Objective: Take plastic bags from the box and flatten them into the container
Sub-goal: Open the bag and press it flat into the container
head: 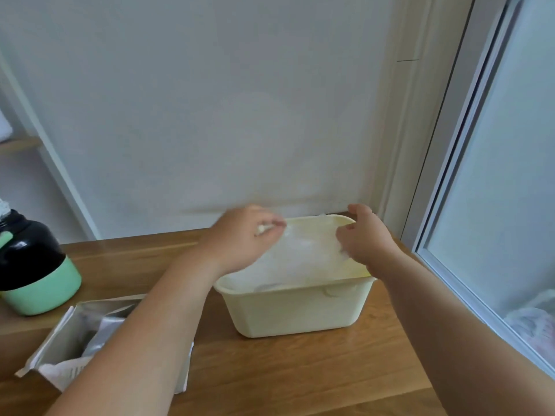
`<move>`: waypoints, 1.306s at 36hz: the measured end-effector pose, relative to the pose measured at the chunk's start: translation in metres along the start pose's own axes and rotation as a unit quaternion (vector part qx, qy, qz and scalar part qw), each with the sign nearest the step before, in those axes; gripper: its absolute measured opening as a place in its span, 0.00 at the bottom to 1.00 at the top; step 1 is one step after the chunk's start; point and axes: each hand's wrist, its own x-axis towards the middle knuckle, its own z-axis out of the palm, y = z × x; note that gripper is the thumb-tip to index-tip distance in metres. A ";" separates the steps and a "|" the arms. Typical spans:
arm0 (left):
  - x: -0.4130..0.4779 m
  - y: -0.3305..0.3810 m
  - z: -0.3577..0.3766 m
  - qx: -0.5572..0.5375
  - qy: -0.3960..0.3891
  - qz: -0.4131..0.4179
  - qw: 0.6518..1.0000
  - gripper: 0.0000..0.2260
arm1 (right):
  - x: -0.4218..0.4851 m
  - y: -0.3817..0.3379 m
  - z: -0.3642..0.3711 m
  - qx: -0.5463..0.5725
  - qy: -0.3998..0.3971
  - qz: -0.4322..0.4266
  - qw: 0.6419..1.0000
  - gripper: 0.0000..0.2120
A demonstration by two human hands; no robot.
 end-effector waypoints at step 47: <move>-0.125 -0.051 -0.053 -0.016 0.071 -0.180 0.981 0.13 | -0.107 -0.053 0.086 0.052 0.008 -0.310 0.949 0.08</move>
